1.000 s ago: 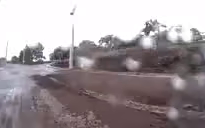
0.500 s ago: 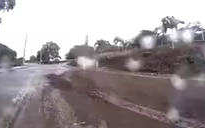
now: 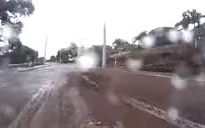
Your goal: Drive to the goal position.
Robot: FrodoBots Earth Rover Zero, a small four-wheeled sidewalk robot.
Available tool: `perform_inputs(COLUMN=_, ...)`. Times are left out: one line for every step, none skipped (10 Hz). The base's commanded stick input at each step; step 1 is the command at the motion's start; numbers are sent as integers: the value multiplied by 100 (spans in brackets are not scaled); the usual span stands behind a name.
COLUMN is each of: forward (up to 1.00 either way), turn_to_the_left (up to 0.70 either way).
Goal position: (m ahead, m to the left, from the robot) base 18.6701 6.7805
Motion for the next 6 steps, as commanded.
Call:
perform_inputs(forward=0, turn_to_the_left=45)
perform_inputs(forward=0, turn_to_the_left=45)
perform_inputs(forward=0, turn_to_the_left=45)
perform_inputs(forward=0, turn_to_the_left=45)
perform_inputs(forward=0, turn_to_the_left=45)
perform_inputs(forward=0, turn_to_the_left=45)
